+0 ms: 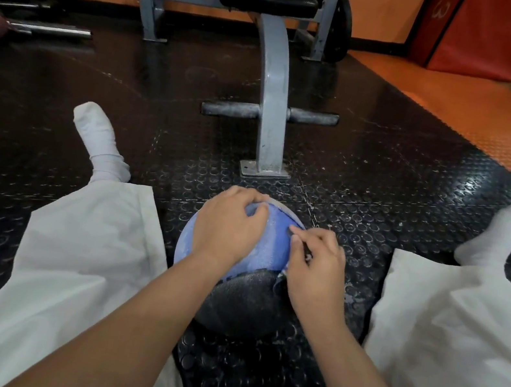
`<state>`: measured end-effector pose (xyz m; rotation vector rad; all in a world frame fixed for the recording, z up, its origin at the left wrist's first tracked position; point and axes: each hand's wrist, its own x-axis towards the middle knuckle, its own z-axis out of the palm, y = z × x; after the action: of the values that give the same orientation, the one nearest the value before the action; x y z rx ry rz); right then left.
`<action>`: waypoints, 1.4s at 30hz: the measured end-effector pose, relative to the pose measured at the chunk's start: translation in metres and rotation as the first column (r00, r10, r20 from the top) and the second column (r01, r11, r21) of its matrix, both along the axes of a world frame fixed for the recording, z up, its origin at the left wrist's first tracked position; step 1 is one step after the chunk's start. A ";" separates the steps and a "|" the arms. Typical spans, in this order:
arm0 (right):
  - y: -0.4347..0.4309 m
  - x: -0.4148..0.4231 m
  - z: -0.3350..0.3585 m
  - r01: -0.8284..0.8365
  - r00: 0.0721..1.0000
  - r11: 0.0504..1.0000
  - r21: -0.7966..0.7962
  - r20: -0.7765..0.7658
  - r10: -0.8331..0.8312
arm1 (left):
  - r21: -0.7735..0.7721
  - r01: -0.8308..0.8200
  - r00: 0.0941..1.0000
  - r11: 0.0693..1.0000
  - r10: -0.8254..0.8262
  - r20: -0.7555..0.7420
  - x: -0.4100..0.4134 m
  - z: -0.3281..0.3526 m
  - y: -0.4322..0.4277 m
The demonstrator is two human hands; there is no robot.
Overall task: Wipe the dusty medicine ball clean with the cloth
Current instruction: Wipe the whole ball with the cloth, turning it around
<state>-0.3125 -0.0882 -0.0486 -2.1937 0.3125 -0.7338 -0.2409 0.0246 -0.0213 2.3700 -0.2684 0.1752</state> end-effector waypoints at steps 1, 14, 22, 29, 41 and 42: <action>-0.001 -0.004 -0.001 0.006 1.000 1.000 -0.005 0.014 -0.006 | -0.002 0.007 1.000 1.000 -0.007 0.010 -0.002 -0.001 0.000; -0.002 0.022 0.030 -0.061 0.993 0.998 0.016 -0.102 0.063 | 0.006 -0.004 0.998 1.000 0.004 0.068 -0.011 0.000 -0.003; -0.004 0.035 0.045 -0.154 0.970 0.970 -0.187 -0.216 0.112 | 0.011 0.005 0.989 1.000 -0.007 0.146 -0.022 -0.007 -0.008; 0.008 0.042 0.043 -0.161 0.962 0.966 -0.201 -0.252 0.108 | -0.046 -0.031 0.995 0.998 0.035 0.095 -0.019 -0.003 -0.003; 0.001 0.040 0.041 -0.174 0.962 0.973 -0.151 -0.238 0.135 | -0.030 -0.022 0.992 0.999 0.025 0.123 -0.021 -0.009 0.000; 0.002 0.048 0.042 -0.185 0.957 0.972 -0.146 -0.250 0.145 | -0.029 -0.021 0.992 0.999 0.024 0.127 -0.021 -0.009 0.002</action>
<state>-0.2641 -0.0858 -0.0062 -2.4393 0.1887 -0.4167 -0.2623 0.0261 -0.0300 2.3391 -0.2981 0.3396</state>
